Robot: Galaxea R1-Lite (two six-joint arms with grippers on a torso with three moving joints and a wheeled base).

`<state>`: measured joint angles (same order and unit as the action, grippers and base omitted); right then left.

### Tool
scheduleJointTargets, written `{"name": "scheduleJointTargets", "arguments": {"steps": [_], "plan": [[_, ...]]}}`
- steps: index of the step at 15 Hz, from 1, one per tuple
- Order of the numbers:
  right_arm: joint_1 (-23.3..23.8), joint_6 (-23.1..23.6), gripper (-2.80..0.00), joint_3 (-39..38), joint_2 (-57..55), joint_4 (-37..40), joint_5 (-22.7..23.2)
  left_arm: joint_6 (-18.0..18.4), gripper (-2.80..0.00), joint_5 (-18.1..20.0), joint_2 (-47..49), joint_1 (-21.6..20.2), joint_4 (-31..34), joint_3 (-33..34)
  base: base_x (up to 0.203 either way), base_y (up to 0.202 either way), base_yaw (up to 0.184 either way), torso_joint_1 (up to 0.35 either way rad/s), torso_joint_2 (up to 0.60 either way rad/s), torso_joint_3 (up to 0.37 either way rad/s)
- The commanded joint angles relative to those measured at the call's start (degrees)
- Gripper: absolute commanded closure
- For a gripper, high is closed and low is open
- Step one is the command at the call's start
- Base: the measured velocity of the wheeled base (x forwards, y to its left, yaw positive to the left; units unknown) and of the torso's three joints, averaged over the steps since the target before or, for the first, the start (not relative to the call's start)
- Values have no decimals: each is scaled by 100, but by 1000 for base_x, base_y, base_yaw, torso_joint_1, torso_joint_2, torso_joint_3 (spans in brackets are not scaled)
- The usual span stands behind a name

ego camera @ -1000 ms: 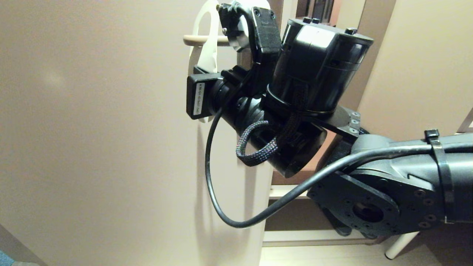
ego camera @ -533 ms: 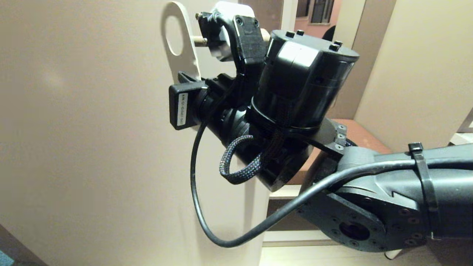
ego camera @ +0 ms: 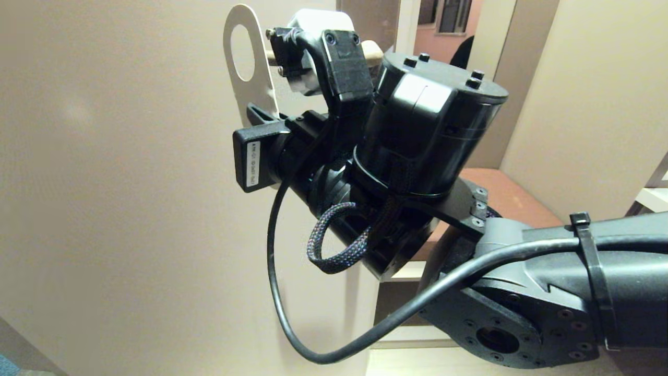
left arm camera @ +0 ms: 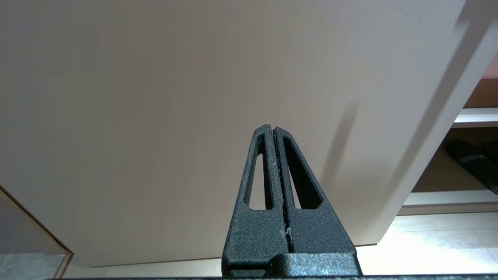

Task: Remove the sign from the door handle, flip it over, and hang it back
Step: Take down the sign, then hand it to the other hand

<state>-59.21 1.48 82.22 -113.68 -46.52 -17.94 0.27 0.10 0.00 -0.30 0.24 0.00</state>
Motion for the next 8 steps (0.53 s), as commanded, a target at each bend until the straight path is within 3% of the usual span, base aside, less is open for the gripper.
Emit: {"name": "scheduleJointTargets", "arguments": {"steps": [1,8], "plan": [[-19,-8,0,-115,91,-24,12,0,0,-1,0,-5,2,0,0,0,0,0,0,0],[-95,142,0,-895,619,-33,115,0,0,-1,0,-5,2,0,0,0,0,0,0,0]]}}
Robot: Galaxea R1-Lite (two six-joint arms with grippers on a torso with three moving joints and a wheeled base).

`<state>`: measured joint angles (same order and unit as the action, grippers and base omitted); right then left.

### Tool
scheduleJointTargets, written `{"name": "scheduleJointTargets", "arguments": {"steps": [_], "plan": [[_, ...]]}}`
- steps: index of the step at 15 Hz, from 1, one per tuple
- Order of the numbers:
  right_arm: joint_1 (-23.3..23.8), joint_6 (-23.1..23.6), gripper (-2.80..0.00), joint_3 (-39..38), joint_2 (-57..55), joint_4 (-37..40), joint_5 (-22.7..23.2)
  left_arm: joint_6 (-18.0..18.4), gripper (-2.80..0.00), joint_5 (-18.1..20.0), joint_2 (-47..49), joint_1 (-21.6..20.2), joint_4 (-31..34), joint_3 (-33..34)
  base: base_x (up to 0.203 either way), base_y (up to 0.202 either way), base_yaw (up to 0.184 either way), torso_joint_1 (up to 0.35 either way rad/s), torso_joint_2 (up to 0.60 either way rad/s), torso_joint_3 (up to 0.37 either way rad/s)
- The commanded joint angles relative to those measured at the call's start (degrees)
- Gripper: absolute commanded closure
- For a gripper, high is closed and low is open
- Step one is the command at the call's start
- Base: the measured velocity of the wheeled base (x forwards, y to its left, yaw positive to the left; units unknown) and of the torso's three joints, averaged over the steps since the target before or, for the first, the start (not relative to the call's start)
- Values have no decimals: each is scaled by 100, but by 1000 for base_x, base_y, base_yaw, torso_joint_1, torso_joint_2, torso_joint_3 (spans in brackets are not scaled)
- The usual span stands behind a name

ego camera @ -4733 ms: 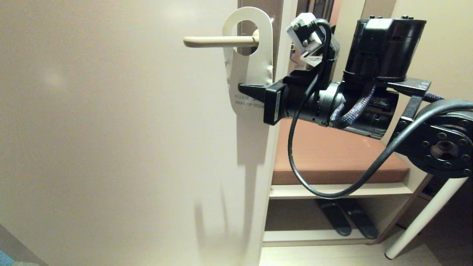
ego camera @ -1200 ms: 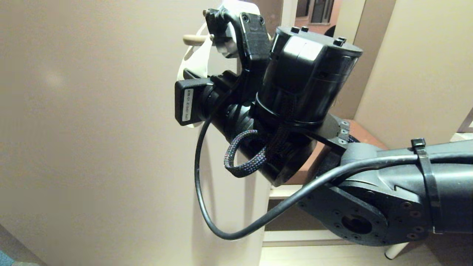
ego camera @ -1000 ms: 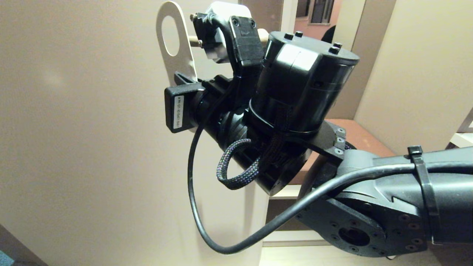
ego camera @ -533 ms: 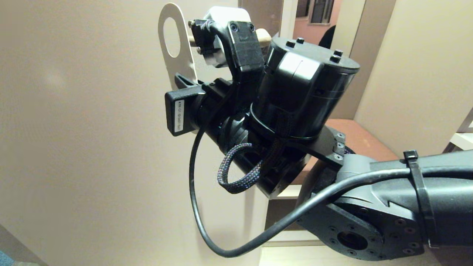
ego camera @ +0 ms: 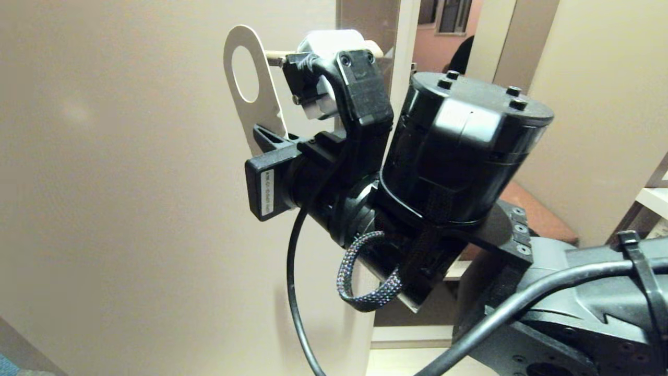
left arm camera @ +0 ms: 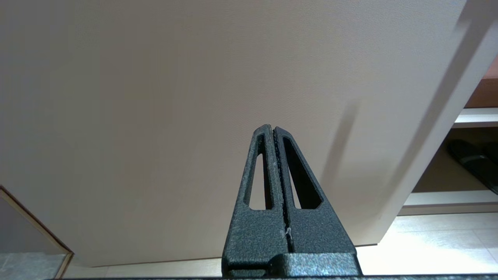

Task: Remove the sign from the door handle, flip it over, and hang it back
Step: Hand it to the other hand

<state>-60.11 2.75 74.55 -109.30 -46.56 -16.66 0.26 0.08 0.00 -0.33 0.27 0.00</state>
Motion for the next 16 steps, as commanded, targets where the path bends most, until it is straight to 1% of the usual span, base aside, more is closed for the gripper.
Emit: {"name": "scheduleJointTargets", "arguments": {"steps": [1,11,13,16], "plan": [[-1,30,0,-225,258,-33,-12,1,0,0,0,-2,0,0,0,0,0,0,0,0],[64,262,0,-1289,1200,-55,-12,1,0,0,0,-2,0,0,0,0,0,0,0,0],[162,280,0,-1505,1408,-55,-12,1,0,0,0,-2,0,0,0,0,0,0,0,0],[517,379,0,-1863,1812,-54,-21,1,0,0,0,-2,0,0,0,0,0,0,0,0]]}}
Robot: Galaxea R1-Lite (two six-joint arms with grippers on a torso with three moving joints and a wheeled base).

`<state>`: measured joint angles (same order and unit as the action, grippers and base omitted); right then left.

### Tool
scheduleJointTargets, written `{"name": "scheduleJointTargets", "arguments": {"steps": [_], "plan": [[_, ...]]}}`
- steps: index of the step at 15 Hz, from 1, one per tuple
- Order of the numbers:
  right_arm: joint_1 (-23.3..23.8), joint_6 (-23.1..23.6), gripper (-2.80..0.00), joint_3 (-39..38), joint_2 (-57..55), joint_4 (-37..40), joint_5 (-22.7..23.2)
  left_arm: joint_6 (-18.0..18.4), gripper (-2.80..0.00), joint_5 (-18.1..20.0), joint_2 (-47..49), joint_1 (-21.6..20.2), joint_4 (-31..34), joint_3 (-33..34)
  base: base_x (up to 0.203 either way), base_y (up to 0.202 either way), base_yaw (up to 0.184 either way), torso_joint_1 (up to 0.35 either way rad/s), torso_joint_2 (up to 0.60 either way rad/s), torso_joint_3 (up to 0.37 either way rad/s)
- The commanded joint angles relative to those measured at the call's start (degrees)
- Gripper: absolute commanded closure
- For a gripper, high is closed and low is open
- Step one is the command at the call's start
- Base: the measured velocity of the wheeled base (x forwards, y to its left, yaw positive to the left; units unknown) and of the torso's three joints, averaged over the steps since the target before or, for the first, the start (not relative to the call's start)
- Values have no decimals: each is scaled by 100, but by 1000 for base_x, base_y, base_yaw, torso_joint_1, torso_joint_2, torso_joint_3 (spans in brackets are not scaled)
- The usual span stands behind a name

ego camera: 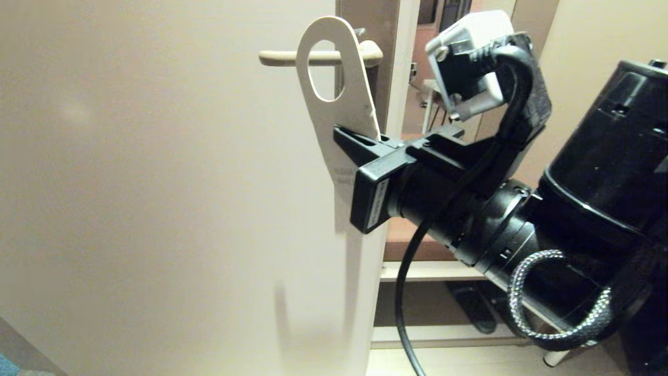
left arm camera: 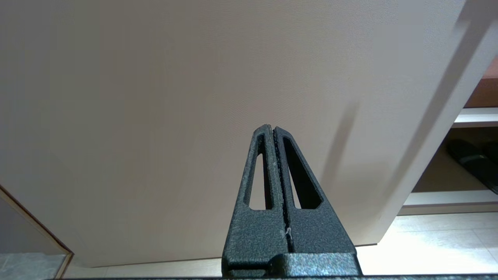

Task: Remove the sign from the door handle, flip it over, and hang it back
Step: Hand it to the other hand

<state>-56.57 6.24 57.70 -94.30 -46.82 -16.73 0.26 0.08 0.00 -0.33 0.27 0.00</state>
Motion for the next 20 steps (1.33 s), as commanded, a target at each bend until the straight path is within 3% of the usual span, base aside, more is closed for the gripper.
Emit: {"name": "scheduleJointTargets", "arguments": {"steps": [1,13,17,20], "plan": [[300,62,0,-364,487,-28,-15,1,0,0,0,-2,0,0,0,0,0,0,0,0],[2005,127,0,-2589,2813,-11,-32,1,0,0,0,-2,0,0,0,0,0,0,0,0],[3029,216,0,-3143,3380,59,27,1,0,0,0,-2,0,0,0,0,0,0,0,0],[3690,219,0,-3960,4123,105,471,1,0,0,0,-2,0,0,0,0,0,0,0,0]]}}
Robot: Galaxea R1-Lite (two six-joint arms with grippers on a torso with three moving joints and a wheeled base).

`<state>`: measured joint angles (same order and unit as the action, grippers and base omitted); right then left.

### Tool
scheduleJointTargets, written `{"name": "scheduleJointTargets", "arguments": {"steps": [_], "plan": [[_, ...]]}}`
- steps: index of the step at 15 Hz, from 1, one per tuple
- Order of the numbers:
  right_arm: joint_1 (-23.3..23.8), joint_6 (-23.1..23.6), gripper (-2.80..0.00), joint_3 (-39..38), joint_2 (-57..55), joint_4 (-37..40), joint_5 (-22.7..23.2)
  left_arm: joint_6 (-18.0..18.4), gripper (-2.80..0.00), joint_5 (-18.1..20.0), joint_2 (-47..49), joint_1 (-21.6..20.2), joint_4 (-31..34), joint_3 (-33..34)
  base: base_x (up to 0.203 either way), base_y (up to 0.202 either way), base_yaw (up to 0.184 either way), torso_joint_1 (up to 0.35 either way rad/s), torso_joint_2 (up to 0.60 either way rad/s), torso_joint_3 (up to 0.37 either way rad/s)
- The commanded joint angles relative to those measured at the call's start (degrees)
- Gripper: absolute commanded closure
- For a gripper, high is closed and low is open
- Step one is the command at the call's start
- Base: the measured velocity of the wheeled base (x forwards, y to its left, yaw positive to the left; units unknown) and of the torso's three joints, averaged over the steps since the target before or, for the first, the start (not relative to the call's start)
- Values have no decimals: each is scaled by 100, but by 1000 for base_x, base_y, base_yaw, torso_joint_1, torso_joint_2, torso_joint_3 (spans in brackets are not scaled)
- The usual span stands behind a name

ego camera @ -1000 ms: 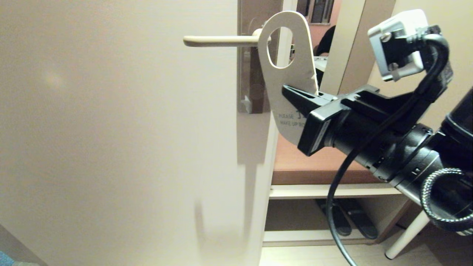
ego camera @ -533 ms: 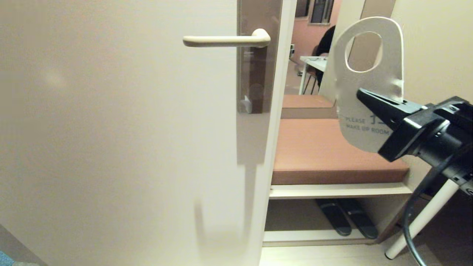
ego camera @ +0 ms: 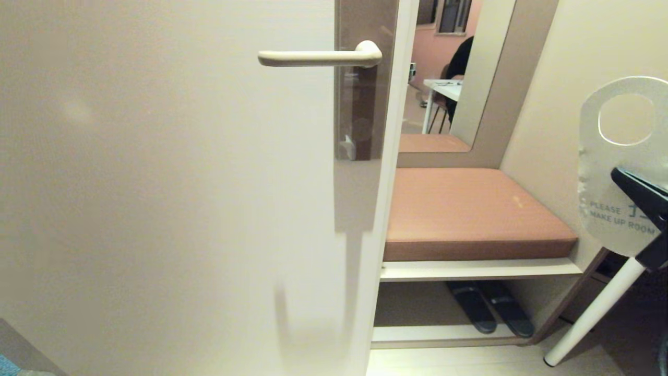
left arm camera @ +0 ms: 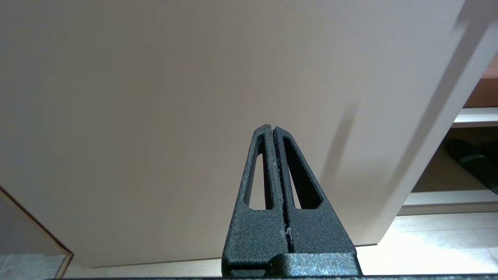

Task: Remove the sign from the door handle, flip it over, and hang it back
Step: Hand it to the other hand

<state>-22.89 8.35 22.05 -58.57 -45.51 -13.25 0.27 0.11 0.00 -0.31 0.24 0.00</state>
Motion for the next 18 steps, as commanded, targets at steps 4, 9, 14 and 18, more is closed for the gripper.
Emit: {"name": "scheduleJointTargets", "arguments": {"steps": [4,9,14,18], "plan": [[1082,2,0,-1451,1810,398,732,0,0,-2,0,-4,2,0,0,0,0,0,0,0],[1584,-44,0,-2131,3363,1796,1046,0,0,-2,0,-4,2,0,0,0,0,0,0,0],[2047,-355,0,-2203,4591,3569,1261,0,0,-2,0,-4,2,0,0,0,0,0,0,0],[2248,-482,0,-2205,5315,4446,1408,0,0,-2,0,-4,2,0,0,0,0,0,0,0]]}}
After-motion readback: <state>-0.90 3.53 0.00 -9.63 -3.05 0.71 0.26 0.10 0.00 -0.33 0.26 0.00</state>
